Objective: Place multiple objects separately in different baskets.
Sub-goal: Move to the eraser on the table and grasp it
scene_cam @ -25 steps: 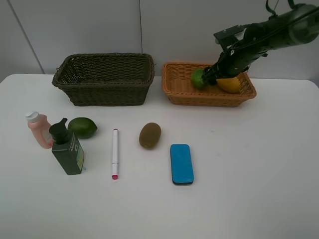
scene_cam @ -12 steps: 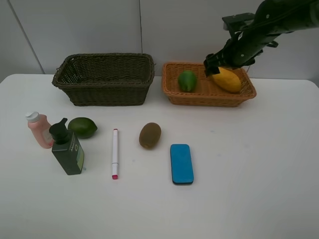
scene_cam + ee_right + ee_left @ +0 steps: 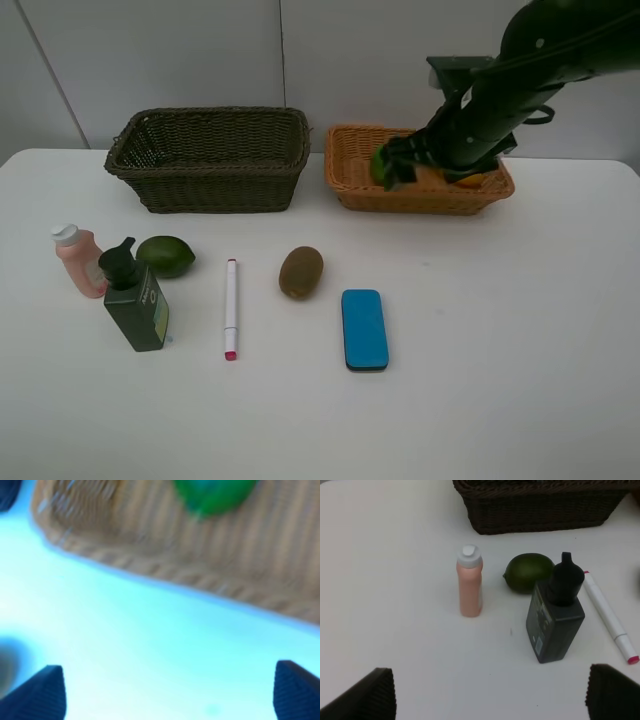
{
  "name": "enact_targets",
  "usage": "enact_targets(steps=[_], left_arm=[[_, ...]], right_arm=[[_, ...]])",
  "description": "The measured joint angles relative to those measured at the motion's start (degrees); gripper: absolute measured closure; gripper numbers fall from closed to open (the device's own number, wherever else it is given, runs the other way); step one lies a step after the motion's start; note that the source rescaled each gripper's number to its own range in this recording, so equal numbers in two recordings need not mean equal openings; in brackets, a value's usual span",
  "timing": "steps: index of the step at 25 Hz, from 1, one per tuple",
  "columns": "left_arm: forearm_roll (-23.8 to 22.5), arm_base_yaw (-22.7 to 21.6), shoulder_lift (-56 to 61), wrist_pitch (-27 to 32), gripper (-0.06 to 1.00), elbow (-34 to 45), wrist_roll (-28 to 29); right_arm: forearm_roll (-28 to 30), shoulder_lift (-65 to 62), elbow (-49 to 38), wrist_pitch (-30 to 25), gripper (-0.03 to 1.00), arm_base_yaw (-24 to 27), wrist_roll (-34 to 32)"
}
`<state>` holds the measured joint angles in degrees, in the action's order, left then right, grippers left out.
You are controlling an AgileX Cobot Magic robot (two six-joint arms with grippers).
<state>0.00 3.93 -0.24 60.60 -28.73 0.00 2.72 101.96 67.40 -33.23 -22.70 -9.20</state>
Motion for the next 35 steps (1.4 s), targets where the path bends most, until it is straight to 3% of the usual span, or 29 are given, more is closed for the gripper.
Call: enact_targets(steps=[5, 10, 17, 35], left_arm=[[0.00, 0.00, 0.00, 0.00, -0.05, 0.00, 0.00], [0.00, 0.00, 0.00, 0.00, -0.05, 0.00, 0.00], [0.00, 0.00, 0.00, 0.00, -0.05, 0.00, 0.00], [0.00, 0.00, 0.00, 0.00, -0.05, 0.00, 0.00]], right_arm=[[0.21, -0.76, -5.38, -0.66, -0.03, -6.81, -9.57], [4.00, -0.76, -6.24, -1.19, -0.03, -13.43, -19.06], [7.96, 0.85, -6.24, -3.55, -0.03, -18.92, -29.35], [4.85, 9.97, -6.30, -3.15, -0.03, -19.06, -31.41]])
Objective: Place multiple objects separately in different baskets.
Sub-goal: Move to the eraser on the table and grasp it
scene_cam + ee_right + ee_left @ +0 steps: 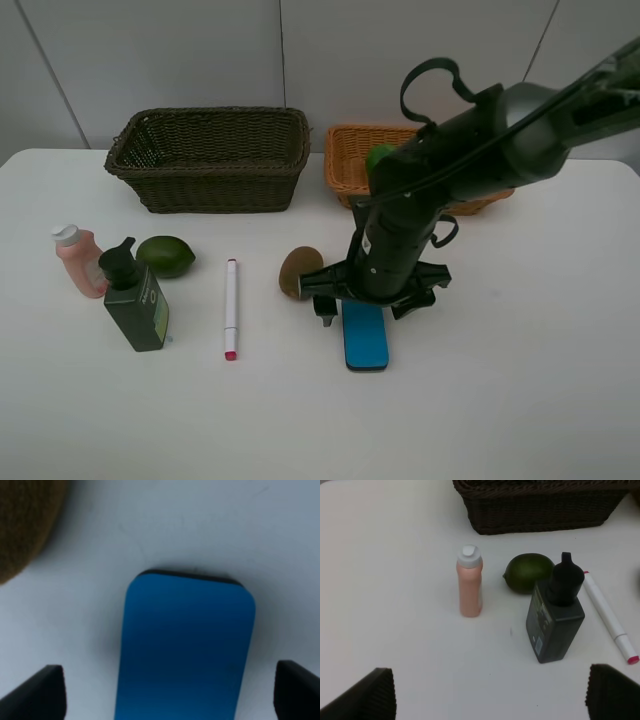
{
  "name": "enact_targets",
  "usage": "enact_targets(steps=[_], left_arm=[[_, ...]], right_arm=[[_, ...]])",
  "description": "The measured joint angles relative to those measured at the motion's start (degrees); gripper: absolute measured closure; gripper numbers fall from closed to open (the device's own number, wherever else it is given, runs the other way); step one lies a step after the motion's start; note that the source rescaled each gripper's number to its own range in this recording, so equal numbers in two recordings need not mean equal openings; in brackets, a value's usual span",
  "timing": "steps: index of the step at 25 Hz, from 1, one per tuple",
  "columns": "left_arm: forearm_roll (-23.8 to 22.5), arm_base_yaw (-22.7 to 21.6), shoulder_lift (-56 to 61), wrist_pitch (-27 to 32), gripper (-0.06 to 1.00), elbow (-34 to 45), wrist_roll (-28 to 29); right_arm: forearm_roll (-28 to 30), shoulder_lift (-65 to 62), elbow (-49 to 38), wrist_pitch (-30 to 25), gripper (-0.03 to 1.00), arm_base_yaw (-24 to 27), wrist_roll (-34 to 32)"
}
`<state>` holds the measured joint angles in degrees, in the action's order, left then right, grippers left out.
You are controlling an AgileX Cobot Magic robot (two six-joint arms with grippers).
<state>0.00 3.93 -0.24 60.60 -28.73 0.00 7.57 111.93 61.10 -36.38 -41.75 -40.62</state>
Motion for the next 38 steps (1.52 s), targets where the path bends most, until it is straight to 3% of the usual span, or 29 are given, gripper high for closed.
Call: enact_targets(steps=[22, 38], left_arm=[[0.00, 0.00, 0.00, 0.00, -0.05, 0.00, 0.00], [0.00, 0.00, 0.00, 0.00, -0.05, 0.00, 0.00]], right_arm=[[-1.83, 2.38, 0.00, 0.91, -0.03, 0.00, -0.23], [-0.11, 2.38, 0.00, -0.87, -0.02, 0.44, -0.23]])
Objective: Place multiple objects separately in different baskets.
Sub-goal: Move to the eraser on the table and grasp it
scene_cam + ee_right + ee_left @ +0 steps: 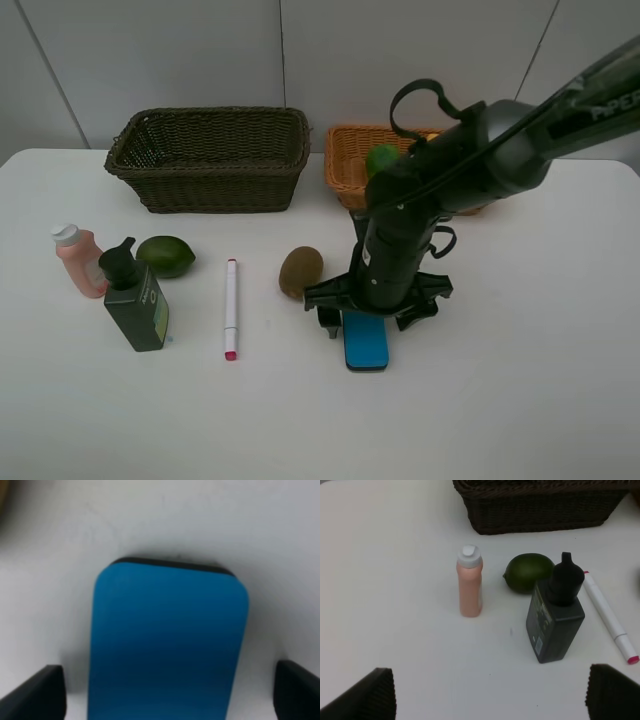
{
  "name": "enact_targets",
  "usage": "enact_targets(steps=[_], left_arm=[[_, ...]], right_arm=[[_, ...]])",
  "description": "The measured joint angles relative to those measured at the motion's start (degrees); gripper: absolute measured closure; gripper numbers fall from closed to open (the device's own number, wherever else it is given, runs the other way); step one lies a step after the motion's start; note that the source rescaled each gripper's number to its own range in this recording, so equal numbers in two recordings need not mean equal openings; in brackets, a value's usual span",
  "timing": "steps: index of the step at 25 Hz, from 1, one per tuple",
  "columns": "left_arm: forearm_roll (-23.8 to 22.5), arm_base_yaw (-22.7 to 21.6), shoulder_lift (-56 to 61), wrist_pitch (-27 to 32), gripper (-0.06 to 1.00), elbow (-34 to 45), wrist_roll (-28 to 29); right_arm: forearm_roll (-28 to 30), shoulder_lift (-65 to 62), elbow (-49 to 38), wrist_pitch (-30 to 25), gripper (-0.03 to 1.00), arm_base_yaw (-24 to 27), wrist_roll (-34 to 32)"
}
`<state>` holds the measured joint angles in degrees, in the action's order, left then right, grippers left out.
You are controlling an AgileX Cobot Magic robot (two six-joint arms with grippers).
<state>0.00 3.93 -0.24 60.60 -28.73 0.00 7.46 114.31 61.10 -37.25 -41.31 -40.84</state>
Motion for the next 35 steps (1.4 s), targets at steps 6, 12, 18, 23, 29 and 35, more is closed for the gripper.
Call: enact_targets(steps=[6, 12, 18, 23, 29, 35], left_arm=[[0.00, 0.00, 0.00, 0.00, -0.05, 0.00, 0.00], [0.00, 0.00, 0.00, 0.00, -0.05, 0.00, 0.00], [0.00, 0.00, 0.00, 0.00, -0.05, 0.00, 0.00], [0.00, 0.00, 0.00, 0.00, -0.05, 0.00, 0.00], [0.00, 0.00, 0.00, 0.00, -0.05, 0.00, 0.00], [0.00, 0.00, 0.00, 0.00, -0.05, 0.00, 0.00]], right_arm=[[1.22, 0.00, 0.00, -0.52, 0.49, 0.19, 0.00], [0.23, 0.00, 0.00, -0.52, 0.97, 0.19, 0.00], [0.18, 0.00, 0.00, -0.52, 0.97, 0.19, 0.00], [0.18, 0.00, 0.00, -0.42, 0.97, 0.19, 0.00], [0.18, 0.00, 2.09, -2.38, 0.97, 0.19, 0.53], [1.84, 0.06, 7.41, -7.89, 0.97, 0.19, 2.63]])
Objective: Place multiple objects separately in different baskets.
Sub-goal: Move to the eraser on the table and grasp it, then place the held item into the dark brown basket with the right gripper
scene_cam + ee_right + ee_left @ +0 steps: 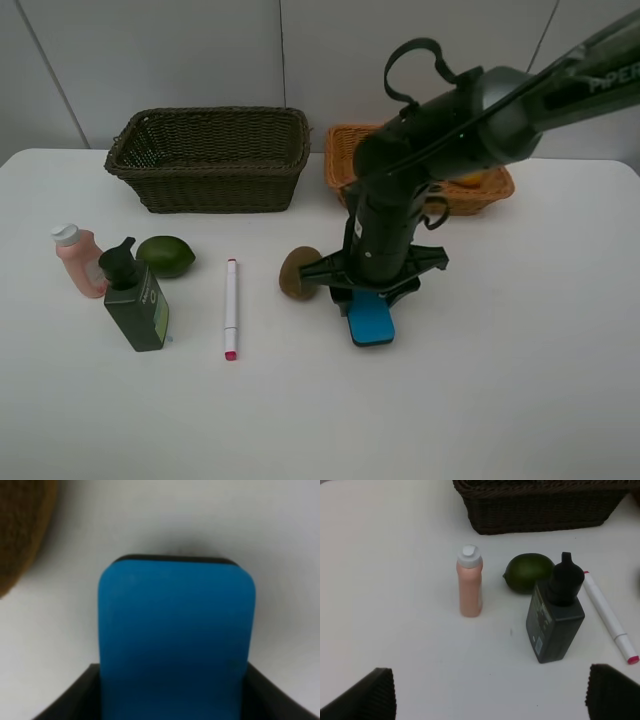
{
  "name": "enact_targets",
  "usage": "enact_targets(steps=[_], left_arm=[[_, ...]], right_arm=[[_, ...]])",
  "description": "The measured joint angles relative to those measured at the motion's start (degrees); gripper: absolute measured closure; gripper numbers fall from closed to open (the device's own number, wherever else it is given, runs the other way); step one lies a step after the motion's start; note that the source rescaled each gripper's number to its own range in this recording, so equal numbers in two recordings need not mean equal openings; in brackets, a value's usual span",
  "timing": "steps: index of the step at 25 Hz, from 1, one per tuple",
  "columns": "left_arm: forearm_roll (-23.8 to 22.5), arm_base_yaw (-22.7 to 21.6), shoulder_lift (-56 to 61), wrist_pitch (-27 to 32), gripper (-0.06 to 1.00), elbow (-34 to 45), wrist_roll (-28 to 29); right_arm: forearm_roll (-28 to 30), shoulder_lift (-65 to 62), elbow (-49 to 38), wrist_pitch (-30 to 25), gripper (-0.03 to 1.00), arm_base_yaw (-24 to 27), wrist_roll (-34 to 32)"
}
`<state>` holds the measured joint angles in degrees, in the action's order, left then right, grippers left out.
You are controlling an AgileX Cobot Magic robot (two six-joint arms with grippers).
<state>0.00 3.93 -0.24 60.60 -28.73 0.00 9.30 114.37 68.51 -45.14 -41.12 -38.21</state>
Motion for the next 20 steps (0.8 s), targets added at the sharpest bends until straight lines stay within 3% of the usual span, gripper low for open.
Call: enact_targets(steps=[6, 11, 16, 20], left_arm=[[0.00, 0.00, 0.00, 0.00, -0.05, 0.00, 0.00], [0.00, 0.00, 0.00, 0.00, -0.05, 0.00, 0.00], [0.00, 0.00, 0.00, 0.00, -0.05, 0.00, 0.00], [0.00, 0.00, 0.00, 0.00, -0.05, 0.00, 0.00]], right_arm=[[2.31, 0.00, 7.13, -4.86, 0.97, 0.00, 0.76], [2.83, 0.00, 16.06, -7.61, 0.97, 0.00, 5.89], [3.05, 0.05, 23.62, -5.98, 0.97, 0.00, 10.95], [3.37, 0.35, 27.99, -1.22, 0.97, 0.00, 14.27]])
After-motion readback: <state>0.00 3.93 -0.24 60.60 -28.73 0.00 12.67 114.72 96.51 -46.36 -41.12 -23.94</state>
